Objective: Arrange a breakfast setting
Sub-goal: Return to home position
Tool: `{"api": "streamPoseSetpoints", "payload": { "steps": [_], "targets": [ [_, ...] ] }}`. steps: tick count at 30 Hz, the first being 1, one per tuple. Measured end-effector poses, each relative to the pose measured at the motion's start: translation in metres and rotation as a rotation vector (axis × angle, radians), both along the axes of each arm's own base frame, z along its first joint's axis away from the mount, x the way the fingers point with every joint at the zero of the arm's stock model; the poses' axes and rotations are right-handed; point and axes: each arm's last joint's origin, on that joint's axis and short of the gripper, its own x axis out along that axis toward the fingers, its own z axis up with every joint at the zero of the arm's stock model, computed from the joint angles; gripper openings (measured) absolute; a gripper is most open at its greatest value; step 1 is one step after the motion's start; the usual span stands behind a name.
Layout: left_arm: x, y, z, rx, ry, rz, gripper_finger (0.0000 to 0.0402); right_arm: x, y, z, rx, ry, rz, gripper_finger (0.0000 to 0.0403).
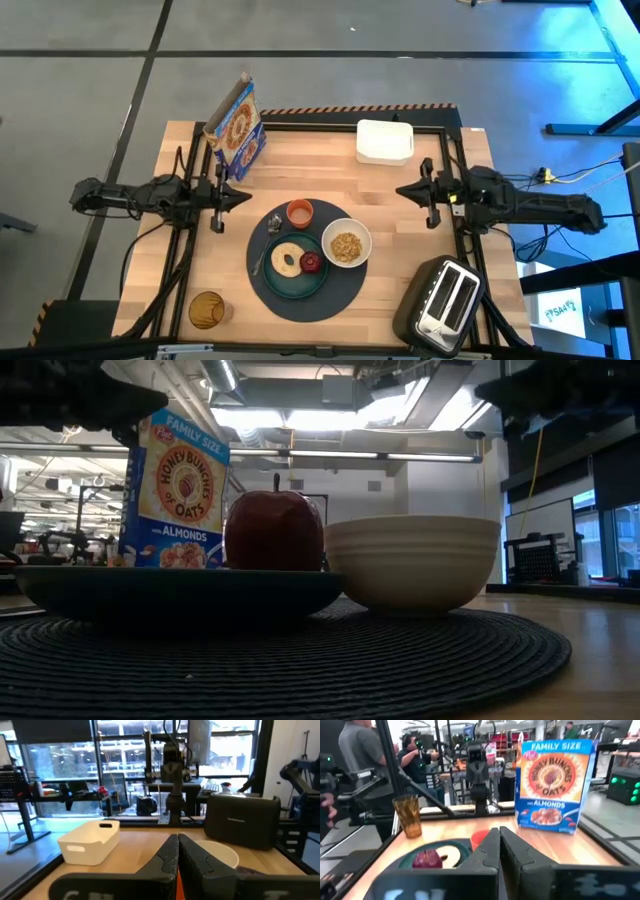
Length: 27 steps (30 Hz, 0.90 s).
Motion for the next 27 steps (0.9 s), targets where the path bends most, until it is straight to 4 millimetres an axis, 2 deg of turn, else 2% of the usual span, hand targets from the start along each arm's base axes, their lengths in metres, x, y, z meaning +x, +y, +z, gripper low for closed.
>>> {"api": "streamPoseSetpoints", "payload": {
  "steps": [5,9,18,27],
  "targets": [
    [-0.005,0.000,-0.001,0.000,0.000,-0.029,0.0000,-0.011,0.000,-0.016,0.005,-0.038,-0.024,0.0000],
    [-0.011,0.000,-0.007,-0.024,0.048,-0.021,0.0000,-0.021,0.002,-0.025,0.079,-0.077,0.011,0.0000],
    [-0.018,0.002,-0.010,-0.026,0.059,0.016,0.0000,-0.041,0.005,-0.030,0.067,-0.088,0.017,0.0000],
    [-0.018,0.001,-0.015,-0.047,0.102,-0.017,0.0000,-0.035,0.004,-0.058,0.106,-0.131,0.037,0.0000]
  ]
}}
